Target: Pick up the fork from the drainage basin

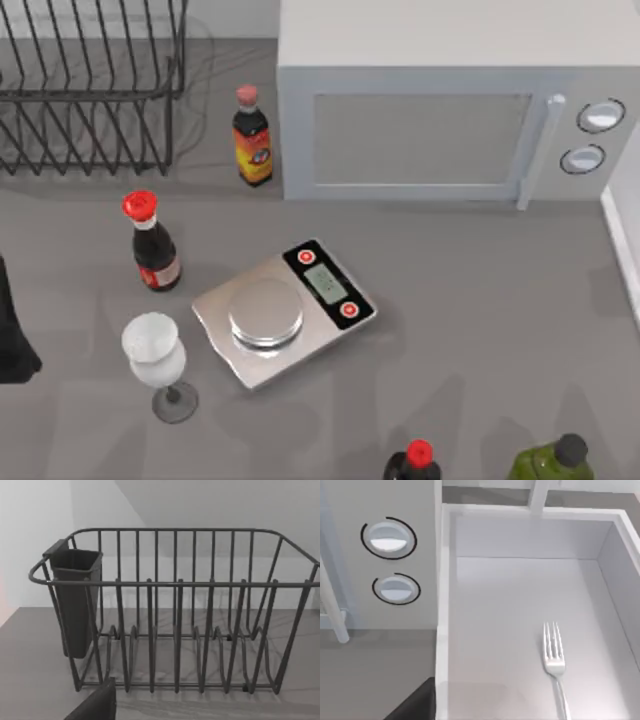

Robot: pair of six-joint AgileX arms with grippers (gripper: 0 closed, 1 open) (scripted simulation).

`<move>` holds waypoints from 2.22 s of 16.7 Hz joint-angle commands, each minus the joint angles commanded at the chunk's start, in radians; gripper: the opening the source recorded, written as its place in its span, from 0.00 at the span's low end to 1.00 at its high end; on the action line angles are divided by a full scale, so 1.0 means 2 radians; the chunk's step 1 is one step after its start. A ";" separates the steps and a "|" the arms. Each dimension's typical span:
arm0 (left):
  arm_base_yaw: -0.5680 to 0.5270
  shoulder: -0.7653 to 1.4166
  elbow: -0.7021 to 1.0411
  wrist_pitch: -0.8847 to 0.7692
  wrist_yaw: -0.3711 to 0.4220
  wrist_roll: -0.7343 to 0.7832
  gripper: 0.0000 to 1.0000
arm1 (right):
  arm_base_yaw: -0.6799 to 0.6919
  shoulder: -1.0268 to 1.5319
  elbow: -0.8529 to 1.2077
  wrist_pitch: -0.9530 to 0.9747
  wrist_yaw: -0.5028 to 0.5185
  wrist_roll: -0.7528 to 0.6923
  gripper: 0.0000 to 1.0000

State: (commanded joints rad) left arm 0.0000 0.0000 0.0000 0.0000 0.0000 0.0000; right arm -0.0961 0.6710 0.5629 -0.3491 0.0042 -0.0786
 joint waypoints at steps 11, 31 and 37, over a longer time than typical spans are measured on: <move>0.000 0.000 0.000 0.000 0.000 0.000 1.00 | -0.068 0.539 0.438 -0.270 0.001 -0.064 1.00; 0.000 0.000 0.000 0.000 0.000 0.000 1.00 | -0.098 0.842 0.638 -0.354 0.000 -0.097 1.00; 0.000 0.000 0.000 0.000 0.000 0.000 1.00 | -0.099 0.915 0.574 -0.211 0.001 -0.097 1.00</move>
State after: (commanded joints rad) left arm 0.0000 0.0000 0.0000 0.0000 0.0000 0.0000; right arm -0.2941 2.5016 1.7116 -0.7702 0.0065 -0.2718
